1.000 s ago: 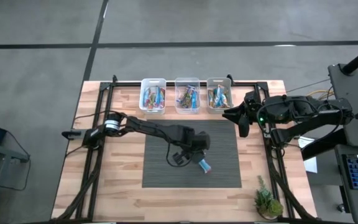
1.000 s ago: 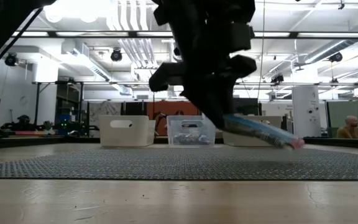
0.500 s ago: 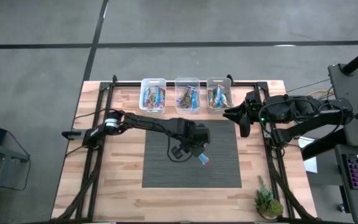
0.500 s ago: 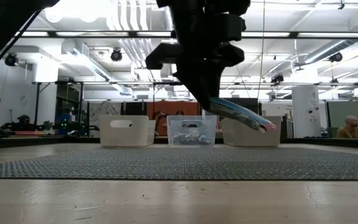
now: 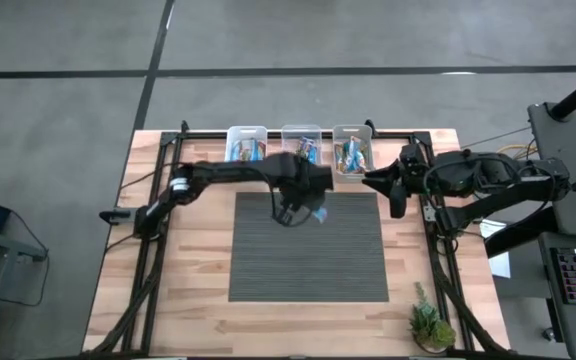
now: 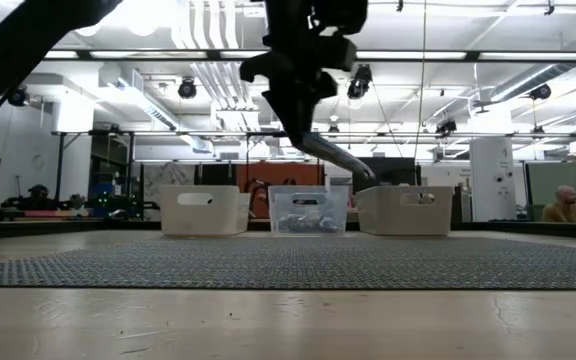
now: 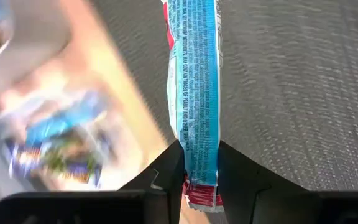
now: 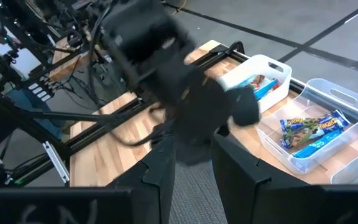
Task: Pick and place Granola Bars by type
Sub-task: Put the red granola bar into the white bin
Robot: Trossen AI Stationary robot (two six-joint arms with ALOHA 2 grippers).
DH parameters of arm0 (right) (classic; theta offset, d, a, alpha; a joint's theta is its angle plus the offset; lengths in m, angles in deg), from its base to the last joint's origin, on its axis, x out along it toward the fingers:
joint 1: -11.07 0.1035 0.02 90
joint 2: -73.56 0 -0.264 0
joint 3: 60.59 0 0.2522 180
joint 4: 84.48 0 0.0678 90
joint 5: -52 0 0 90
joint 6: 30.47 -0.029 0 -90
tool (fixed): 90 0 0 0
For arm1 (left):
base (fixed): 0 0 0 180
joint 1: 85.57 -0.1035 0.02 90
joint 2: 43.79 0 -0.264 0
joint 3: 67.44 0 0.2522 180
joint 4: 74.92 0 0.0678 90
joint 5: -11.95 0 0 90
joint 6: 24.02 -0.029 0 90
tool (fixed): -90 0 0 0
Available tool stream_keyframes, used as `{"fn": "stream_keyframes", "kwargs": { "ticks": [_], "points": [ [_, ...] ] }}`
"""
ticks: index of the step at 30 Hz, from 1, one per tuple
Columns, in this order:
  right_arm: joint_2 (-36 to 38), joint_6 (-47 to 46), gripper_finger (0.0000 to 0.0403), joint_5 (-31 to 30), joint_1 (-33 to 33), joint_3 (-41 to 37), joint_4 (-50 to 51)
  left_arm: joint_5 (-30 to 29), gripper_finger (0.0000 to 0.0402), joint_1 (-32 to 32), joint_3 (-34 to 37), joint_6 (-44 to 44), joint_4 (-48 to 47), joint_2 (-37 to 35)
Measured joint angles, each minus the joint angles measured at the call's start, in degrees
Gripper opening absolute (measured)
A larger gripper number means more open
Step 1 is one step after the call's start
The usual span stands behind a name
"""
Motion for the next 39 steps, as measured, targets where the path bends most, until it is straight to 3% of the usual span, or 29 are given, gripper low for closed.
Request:
{"fn": "stream_keyframes", "kwargs": {
  "ticks": [10,20,30,36,39],
  "points": [
    [0.08,-0.11,0.0095,-0.02,0.00,0.00,0.00,0.01,0.0069,-10.01,-8.17,15.05,-9.12,-0.05],
    [0.05,2.97,0.0096,-0.15,0.02,0.00,0.00,0.33,0.0069,-18.08,-5.11,27.11,-11.43,-5.22],
    [-0.01,5.73,0.0096,-1.53,0.02,0.00,-0.15,0.20,0.0069,-23.59,2.25,38.07,-11.56,-10.94],
    [-0.03,6.25,0.0095,-1.64,0.02,0.00,-0.24,0.04,0.0069,-27.09,12.28,46.52,-8.83,-14.75],
    [-0.03,6.29,0.0095,-1.64,0.02,0.00,-0.24,0.03,0.0069,-28.36,19.04,50.59,-2.58,-17.87]
  ]
}}
